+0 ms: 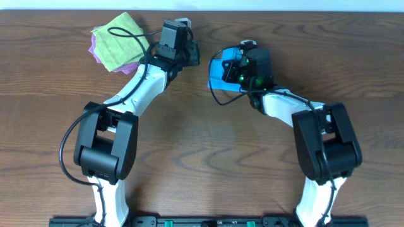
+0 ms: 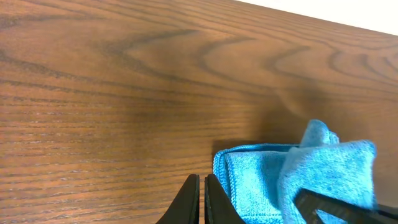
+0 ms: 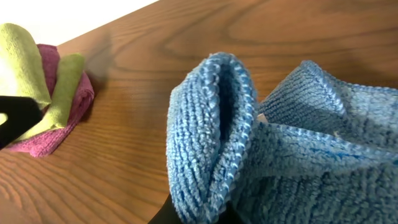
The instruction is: Fold the cloth
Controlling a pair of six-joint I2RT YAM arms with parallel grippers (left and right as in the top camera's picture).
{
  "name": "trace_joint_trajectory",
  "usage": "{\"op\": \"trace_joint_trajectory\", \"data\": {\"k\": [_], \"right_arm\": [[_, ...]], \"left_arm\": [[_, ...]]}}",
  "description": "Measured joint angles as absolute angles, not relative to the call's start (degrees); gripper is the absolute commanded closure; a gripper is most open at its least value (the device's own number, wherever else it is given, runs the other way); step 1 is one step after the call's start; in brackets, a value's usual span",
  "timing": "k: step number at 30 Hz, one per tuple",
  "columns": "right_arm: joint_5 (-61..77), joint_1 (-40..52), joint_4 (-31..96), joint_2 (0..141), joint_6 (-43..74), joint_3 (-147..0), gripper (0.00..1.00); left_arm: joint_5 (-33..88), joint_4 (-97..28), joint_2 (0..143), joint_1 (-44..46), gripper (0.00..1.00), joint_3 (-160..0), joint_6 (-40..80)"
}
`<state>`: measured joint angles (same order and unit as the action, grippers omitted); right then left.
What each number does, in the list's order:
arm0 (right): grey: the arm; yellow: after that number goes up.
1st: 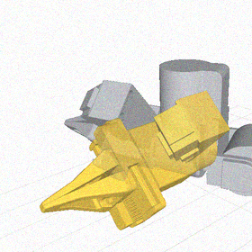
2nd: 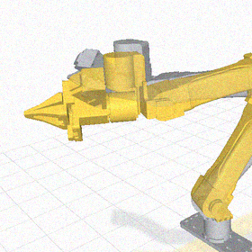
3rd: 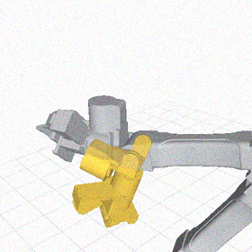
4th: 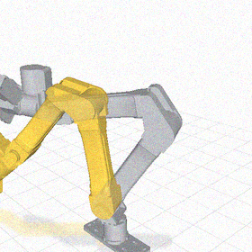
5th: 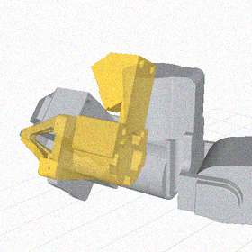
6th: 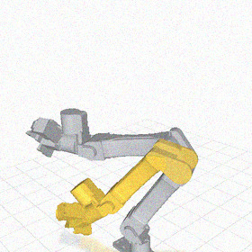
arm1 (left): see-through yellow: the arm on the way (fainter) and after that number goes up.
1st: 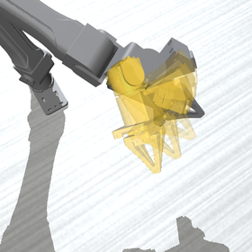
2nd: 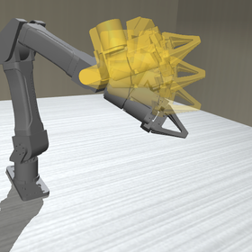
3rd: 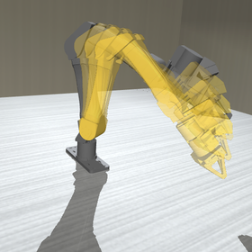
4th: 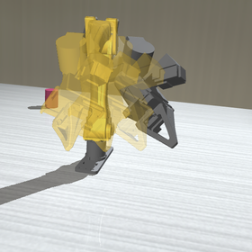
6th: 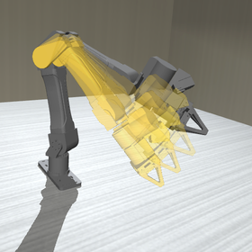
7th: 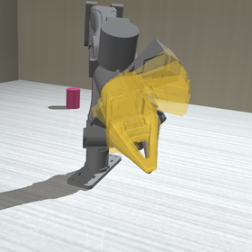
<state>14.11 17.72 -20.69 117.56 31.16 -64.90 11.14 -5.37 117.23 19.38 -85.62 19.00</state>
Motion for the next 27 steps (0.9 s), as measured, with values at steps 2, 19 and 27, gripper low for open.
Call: {"op": "trace_joint_trajectory", "data": {"k": [2,19,27], "right_arm": [[14.13,18.0,-20.53,118.67,31.16,-65.93,0.99],[18.5,20.38,-15.22,121.36,30.26,-68.51,0.98],[20.58,20.45,-10.31,120.77,28.51,-68.53,0.34]], "left_arm": [[11.14,-5.41,117.23,19.14,0.94,-85.62,19.0],[10.66,-5.63,116.95,16.19,0.94,-85.62,17.93],[10.35,-5.63,115.28,15.53,0.94,-85.62,17.93]]}}
